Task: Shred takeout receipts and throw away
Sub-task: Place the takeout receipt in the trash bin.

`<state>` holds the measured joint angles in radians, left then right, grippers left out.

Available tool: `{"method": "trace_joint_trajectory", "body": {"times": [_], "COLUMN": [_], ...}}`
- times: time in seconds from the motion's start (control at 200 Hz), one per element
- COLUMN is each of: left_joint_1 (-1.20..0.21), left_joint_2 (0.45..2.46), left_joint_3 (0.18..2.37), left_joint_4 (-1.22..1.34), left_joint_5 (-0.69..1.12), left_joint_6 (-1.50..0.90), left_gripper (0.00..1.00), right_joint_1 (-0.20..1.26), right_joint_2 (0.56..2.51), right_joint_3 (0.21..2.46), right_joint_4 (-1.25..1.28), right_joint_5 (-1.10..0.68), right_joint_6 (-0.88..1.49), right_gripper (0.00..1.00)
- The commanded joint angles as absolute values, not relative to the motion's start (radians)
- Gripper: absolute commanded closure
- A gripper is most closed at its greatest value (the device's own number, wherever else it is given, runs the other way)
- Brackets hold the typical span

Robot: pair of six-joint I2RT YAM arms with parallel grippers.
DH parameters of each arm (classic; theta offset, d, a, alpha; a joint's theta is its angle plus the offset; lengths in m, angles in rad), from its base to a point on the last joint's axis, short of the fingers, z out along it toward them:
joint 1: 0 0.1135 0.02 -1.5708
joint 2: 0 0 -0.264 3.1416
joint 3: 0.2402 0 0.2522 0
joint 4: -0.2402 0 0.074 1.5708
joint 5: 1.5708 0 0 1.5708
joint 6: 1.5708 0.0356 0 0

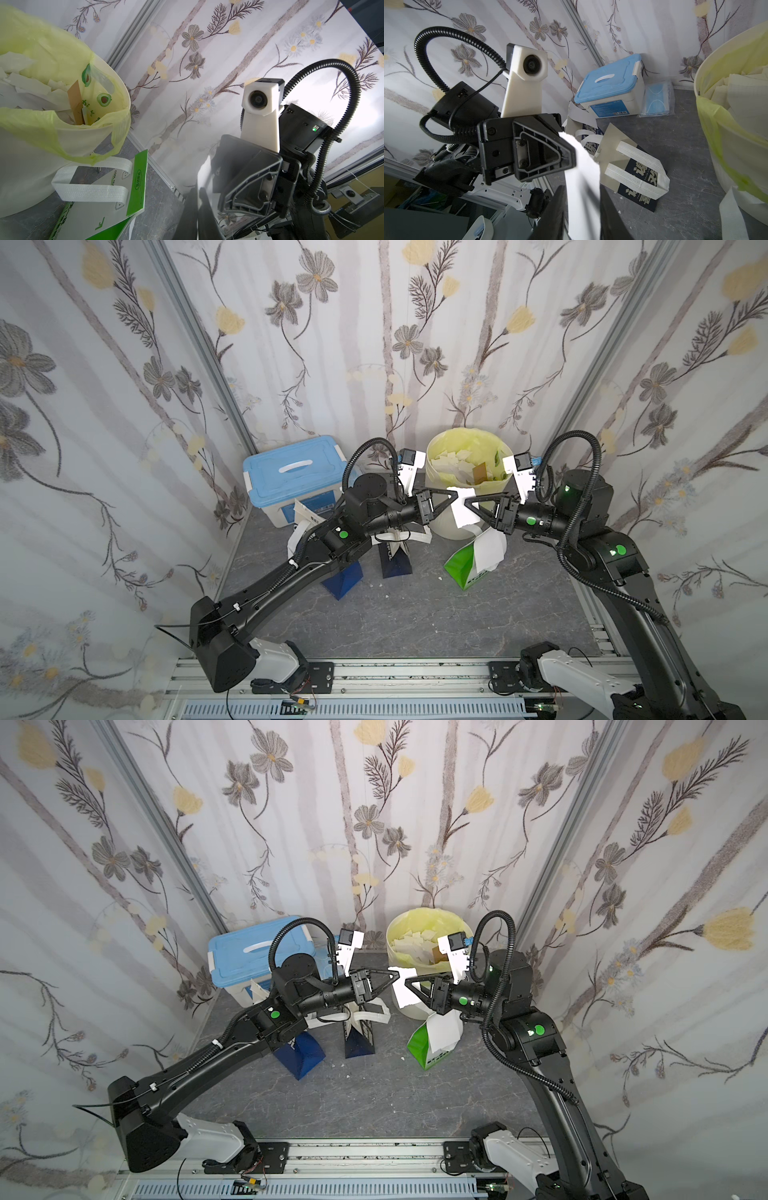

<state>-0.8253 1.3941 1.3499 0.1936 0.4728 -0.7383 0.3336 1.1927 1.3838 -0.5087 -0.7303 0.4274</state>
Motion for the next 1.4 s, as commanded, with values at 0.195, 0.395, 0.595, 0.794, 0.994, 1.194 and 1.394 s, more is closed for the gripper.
{"method": "trace_joint_trajectory", "body": {"times": [0.195, 0.395, 0.595, 0.794, 0.994, 1.194, 1.394], "left_joint_1": [-0.824, -0.824, -0.825, -0.824, -0.825, -0.863, -0.977], "left_joint_2": [1.392, 1.327, 1.264, 1.205, 1.207, 1.317, 1.461], "left_joint_3": [1.353, 1.31, 1.283, 1.273, 1.295, 1.407, 1.545], "left_joint_4": [0.228, 0.135, 0.004, -0.056, -0.097, -0.165, -0.27], "left_joint_5": [0.449, 0.219, 0.093, 0.058, 0.08, 0.19, 0.219], "left_joint_6": [-0.719, -0.686, -0.661, -0.625, -0.593, -0.523, -0.436], "left_gripper": [0.59, 0.31, 0.3, 0.31, 0.33, 0.37, 0.38], "right_joint_1": [0.33, 0.314, 0.298, 0.295, 0.293, 0.293, 0.268], "right_joint_2": [1.223, 1.385, 1.671, 2.05, 2.122, 1.94, 1.57], "right_joint_3": [1.408, 1.565, 1.818, 2.254, 2.393, 2.303, 1.876], "right_joint_4": [-0.43, -0.467, -0.506, -0.746, -0.829, -0.859, -0.787], "right_joint_5": [-0.7, -0.367, -0.069, 0.079, 0.183, 0.096, 0.114], "right_joint_6": [0.47, 0.411, 0.329, 0.243, 0.212, 0.203, 0.23], "right_gripper": [1.0, 1.0, 0.87, 0.55, 0.46, 0.42, 0.39]}}
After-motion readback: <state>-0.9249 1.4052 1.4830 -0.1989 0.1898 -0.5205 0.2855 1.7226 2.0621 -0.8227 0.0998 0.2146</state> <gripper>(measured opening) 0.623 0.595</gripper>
